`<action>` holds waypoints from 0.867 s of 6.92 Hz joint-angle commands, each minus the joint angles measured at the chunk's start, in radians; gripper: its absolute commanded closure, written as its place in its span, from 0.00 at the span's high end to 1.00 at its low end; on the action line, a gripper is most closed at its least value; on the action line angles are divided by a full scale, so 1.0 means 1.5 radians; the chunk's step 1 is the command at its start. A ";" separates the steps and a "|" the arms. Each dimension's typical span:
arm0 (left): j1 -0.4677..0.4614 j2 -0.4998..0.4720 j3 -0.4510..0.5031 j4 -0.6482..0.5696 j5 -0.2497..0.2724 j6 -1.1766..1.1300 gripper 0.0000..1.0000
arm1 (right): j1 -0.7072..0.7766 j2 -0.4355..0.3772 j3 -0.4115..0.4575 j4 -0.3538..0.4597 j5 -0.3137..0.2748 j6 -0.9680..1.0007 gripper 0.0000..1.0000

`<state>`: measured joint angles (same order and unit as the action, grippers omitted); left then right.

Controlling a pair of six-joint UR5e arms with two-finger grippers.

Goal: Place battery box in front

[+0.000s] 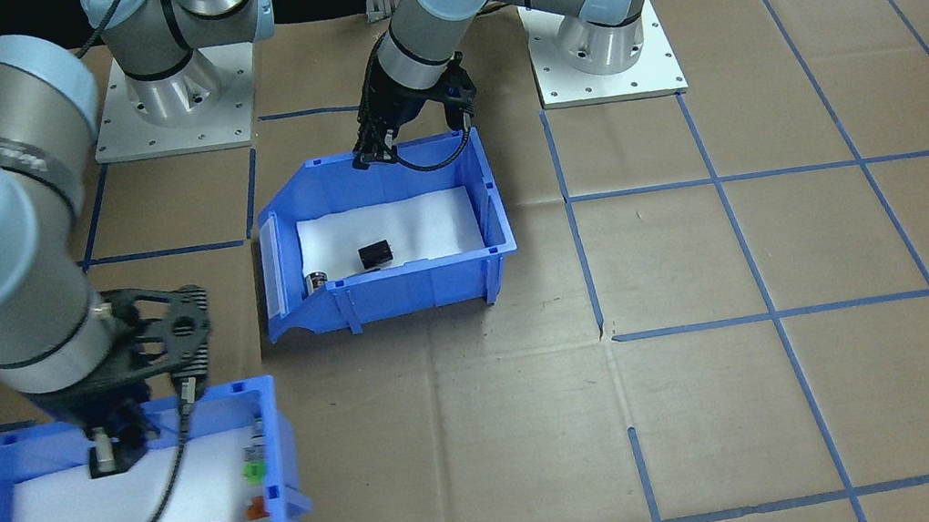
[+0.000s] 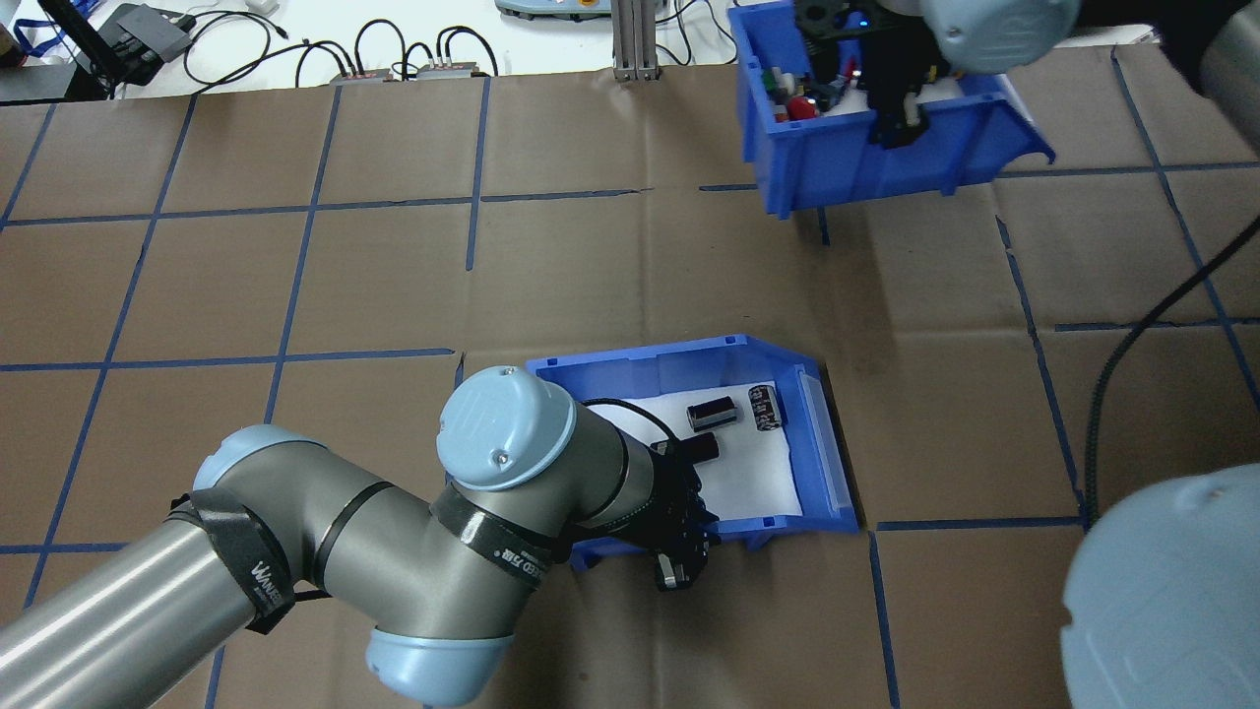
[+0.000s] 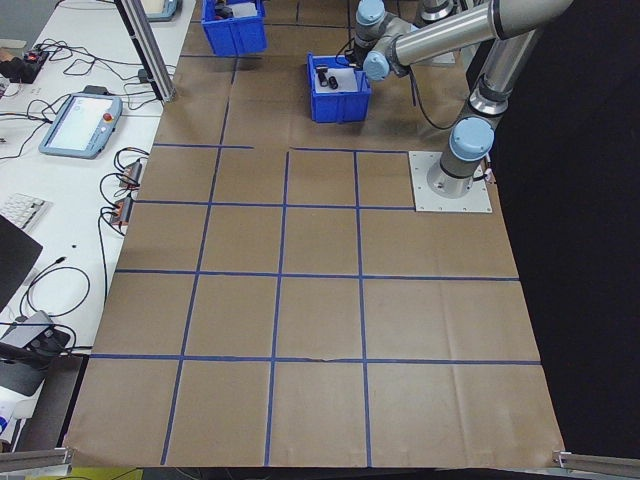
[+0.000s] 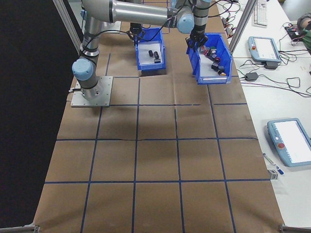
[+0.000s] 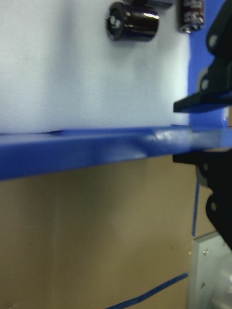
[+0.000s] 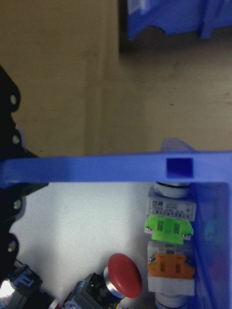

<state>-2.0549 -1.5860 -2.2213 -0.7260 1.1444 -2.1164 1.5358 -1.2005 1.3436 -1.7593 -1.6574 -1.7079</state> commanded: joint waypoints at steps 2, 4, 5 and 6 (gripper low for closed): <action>0.009 0.023 -0.005 -0.013 0.097 0.092 0.00 | -0.190 -0.125 0.167 -0.003 0.033 -0.152 0.00; 0.089 0.052 -0.005 -0.022 0.153 0.216 0.00 | -0.227 -0.200 0.286 -0.036 0.032 -0.148 0.00; 0.177 0.074 -0.001 -0.032 0.147 0.296 0.00 | -0.226 -0.252 0.367 -0.107 0.031 -0.147 0.00; 0.253 0.090 0.004 -0.041 0.141 0.376 0.00 | -0.225 -0.288 0.423 -0.163 0.030 -0.145 0.00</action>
<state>-1.8108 -1.4820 -2.2227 -0.7714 1.3600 -1.6930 1.1997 -1.5586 1.8632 -1.9029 -1.6109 -1.9280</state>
